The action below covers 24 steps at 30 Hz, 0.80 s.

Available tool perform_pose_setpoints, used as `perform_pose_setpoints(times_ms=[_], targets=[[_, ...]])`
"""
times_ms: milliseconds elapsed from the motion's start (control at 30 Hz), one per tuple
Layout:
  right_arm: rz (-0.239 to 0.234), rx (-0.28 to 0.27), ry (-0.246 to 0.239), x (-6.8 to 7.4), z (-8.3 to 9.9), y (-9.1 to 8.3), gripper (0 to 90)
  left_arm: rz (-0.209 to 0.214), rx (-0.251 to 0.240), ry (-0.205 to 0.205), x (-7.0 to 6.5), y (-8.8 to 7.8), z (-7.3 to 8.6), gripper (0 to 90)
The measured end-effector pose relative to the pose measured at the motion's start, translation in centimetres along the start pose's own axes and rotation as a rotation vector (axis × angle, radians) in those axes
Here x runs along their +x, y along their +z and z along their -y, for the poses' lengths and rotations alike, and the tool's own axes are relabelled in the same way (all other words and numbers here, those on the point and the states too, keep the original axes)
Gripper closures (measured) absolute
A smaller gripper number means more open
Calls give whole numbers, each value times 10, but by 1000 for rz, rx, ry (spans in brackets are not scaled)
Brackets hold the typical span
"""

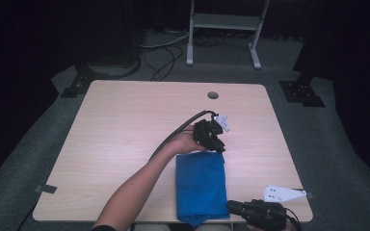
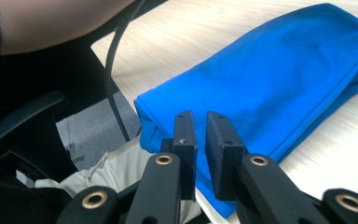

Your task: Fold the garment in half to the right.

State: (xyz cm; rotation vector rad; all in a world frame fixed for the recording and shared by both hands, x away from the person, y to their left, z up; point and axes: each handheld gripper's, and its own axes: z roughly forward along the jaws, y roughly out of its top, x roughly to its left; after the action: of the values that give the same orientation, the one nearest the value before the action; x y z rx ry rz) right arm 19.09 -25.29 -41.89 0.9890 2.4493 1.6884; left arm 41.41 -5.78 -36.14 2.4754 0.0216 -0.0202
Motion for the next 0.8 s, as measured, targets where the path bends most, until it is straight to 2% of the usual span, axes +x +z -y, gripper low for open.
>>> perform_pose_setpoints(times_ms=[133,233,367,533,633,800], targets=[[8,15,-16,0,-2,4,799,2,-2,4,-3,-3,2,708],[34,35,-44,-2,-7,12,753,13,10,0,-6,-2,7,693],[68,68,-82,-3,-14,21,682,25,29,-10,-6,7,15,646],[79,93,-133,-2,-22,32,592,41,59,-12,-7,21,20,604],[85,106,-153,-1,-23,35,579,41,68,-6,-7,27,20,587],[82,127,-155,0,-22,38,560,48,94,-9,-7,38,21,567]])
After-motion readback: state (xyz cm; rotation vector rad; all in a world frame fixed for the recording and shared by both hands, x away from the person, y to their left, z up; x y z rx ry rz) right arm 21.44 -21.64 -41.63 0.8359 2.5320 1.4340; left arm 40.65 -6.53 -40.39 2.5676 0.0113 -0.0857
